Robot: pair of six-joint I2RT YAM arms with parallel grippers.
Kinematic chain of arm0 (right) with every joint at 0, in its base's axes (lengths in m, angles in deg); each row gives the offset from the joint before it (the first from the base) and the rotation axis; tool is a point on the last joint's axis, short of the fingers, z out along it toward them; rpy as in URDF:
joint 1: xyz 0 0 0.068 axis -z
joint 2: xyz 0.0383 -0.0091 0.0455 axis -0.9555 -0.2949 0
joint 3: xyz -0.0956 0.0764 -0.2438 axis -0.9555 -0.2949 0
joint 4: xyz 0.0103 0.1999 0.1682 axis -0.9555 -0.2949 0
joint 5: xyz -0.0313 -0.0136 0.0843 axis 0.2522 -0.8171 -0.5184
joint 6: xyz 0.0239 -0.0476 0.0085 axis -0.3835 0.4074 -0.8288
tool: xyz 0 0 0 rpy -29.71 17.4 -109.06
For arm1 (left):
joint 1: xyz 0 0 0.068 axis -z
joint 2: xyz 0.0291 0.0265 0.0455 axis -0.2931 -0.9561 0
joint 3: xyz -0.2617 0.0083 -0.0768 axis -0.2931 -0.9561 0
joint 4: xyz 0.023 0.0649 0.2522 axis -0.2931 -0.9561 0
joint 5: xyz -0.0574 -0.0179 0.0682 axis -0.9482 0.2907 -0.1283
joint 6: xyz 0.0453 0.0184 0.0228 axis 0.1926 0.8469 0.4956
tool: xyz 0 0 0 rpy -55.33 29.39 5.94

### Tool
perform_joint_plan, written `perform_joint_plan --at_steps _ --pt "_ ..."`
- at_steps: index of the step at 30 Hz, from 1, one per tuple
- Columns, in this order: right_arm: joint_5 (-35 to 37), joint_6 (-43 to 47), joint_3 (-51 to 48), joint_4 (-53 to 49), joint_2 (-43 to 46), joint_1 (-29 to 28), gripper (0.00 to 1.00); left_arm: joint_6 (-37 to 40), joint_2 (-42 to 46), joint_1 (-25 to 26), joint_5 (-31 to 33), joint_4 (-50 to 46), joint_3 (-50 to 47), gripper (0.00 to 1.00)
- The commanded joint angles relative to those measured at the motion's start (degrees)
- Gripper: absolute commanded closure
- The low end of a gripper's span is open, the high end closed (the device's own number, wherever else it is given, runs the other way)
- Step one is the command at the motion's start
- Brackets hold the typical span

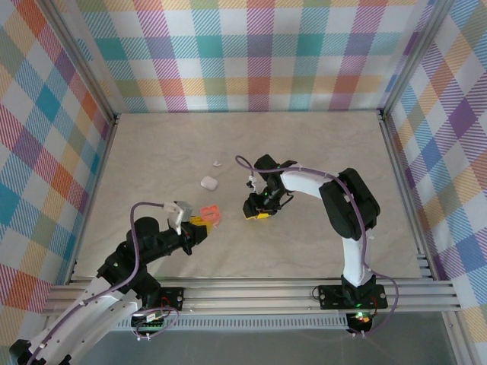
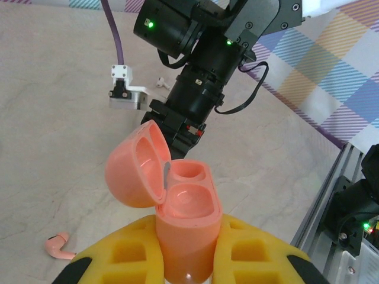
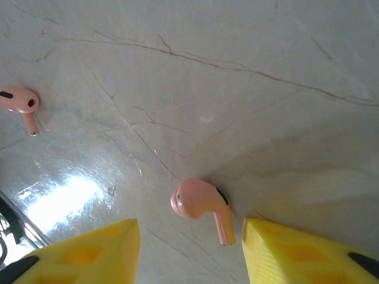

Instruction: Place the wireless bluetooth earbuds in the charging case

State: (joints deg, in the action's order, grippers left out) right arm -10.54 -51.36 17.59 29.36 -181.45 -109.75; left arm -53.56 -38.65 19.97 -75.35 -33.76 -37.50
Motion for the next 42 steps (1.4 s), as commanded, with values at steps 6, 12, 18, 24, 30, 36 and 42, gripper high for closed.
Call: perform_joint_plan --at_steps 6,12,18,24,30,36,42 --pt "-2.7 -2.1 -0.9 -0.6 0.8 -3.1 0.50 1.2 -1.7 0.4 -0.9 3.1 2.7 1.00" --pt "-2.6 -3.5 -1.3 -0.2 1.3 -3.2 0.50 0.6 -1.1 0.4 -0.8 3.1 2.5 1.00" --pt "-0.8 -6.0 -2.0 0.1 2.7 -3.3 0.51 -0.3 -0.4 0.4 -0.5 2.8 2.0 1.00" --pt "4.8 -6.3 0.0 -3.3 4.5 -3.3 0.51 -1.3 2.6 0.4 0.8 0.4 1.2 1.00" --pt "12.6 -4.3 2.8 -6.1 7.6 -3.7 0.51 -1.2 5.3 0.4 2.8 -0.9 0.8 1.00" --pt "17.6 -0.7 6.5 -8.5 5.1 -6.4 0.51 -1.7 3.2 0.4 2.4 1.1 0.6 1.00" --pt "22.0 2.2 10.6 -12.0 0.5 -8.4 0.53 -1.6 1.4 0.4 2.1 1.4 1.3 1.00"
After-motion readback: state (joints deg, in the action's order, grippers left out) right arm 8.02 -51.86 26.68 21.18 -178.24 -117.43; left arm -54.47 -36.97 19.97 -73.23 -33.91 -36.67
